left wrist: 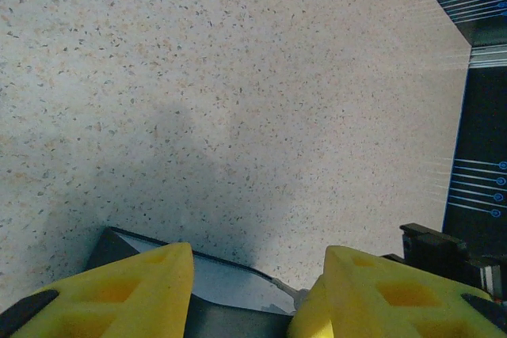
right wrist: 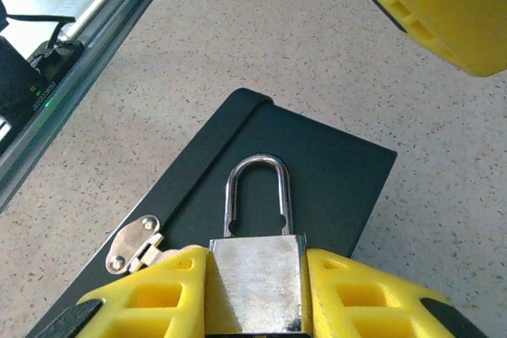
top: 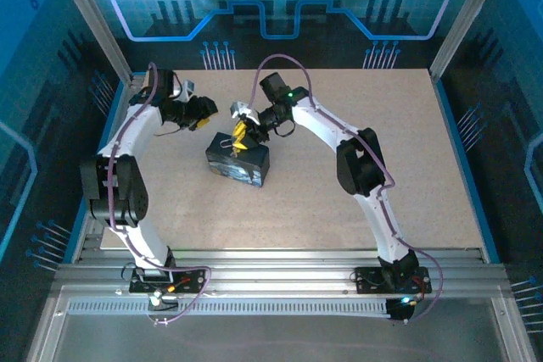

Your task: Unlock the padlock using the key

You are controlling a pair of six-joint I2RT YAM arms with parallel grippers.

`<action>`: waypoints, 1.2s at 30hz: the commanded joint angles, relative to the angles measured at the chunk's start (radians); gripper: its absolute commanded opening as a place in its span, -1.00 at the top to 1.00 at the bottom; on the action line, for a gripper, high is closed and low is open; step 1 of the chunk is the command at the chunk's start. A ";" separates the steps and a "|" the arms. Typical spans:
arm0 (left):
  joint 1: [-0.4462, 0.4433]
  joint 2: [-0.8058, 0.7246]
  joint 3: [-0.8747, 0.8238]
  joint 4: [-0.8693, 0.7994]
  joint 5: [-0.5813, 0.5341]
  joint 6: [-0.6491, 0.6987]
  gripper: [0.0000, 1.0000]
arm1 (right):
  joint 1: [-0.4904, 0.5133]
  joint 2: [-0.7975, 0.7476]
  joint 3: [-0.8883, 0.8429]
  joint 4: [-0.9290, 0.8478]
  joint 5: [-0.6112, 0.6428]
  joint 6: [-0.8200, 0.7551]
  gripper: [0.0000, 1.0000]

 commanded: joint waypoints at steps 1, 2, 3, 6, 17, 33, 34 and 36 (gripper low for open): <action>0.011 -0.042 -0.016 -0.021 0.014 -0.021 0.03 | -0.007 -0.063 -0.051 0.114 -0.017 0.129 0.54; 0.011 -0.046 -0.016 -0.023 0.013 -0.021 0.03 | -0.012 -0.097 -0.058 0.139 -0.013 0.163 0.55; 0.011 -0.047 -0.016 -0.023 0.009 -0.023 0.03 | -0.019 -0.109 -0.064 0.168 -0.008 0.199 0.56; 0.010 -0.049 -0.016 -0.024 0.006 -0.027 0.03 | -0.044 -0.140 -0.087 0.214 0.006 0.293 0.58; 0.014 -0.054 -0.019 -0.017 0.003 -0.036 0.02 | -0.147 -0.318 -0.432 0.340 0.215 0.548 0.57; 0.015 -0.094 -0.026 -0.015 -0.002 -0.042 0.02 | -0.245 -0.579 -1.063 0.448 0.676 0.842 0.31; 0.015 -0.099 -0.028 -0.016 -0.003 -0.041 0.02 | -0.255 -0.586 -1.077 0.455 0.674 0.851 0.27; 0.017 -0.109 -0.033 -0.019 -0.002 -0.037 0.02 | -0.262 -0.611 -1.099 0.473 0.672 0.858 0.22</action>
